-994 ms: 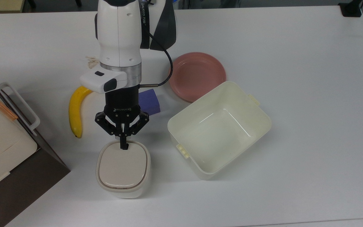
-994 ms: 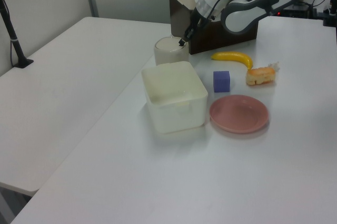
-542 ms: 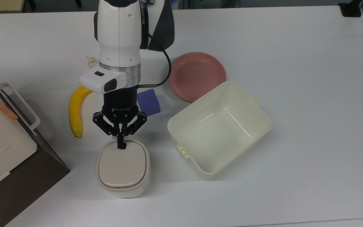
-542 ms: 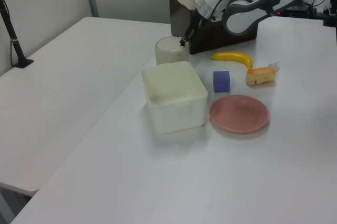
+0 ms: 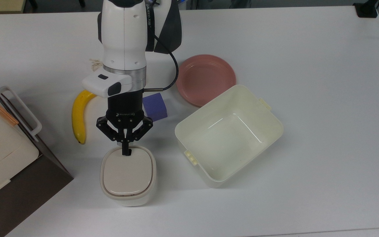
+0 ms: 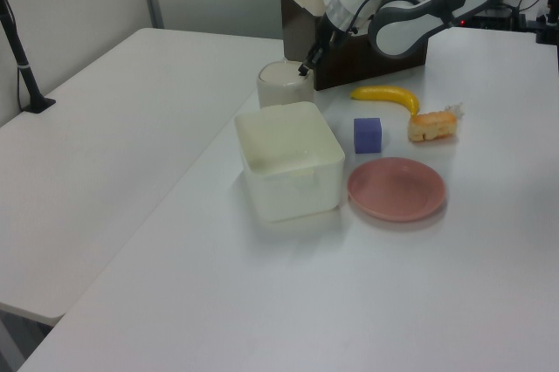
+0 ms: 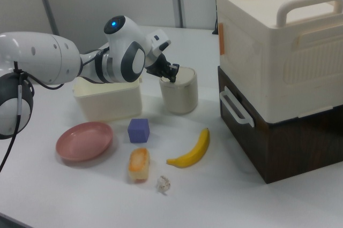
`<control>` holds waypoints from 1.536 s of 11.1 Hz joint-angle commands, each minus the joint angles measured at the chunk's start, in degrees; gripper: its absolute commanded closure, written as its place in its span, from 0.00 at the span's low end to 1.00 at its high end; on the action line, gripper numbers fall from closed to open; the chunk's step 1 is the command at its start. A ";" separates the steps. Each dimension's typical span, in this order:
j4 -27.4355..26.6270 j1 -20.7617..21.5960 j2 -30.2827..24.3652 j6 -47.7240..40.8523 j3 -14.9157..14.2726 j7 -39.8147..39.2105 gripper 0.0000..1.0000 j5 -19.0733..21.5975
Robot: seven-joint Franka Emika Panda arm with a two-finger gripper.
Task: Open the trash can
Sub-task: 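Release the lid and raise the gripper away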
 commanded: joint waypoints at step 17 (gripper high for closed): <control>0.54 -6.03 -32.20 -61.68 0.50 -2.09 0.36 24.39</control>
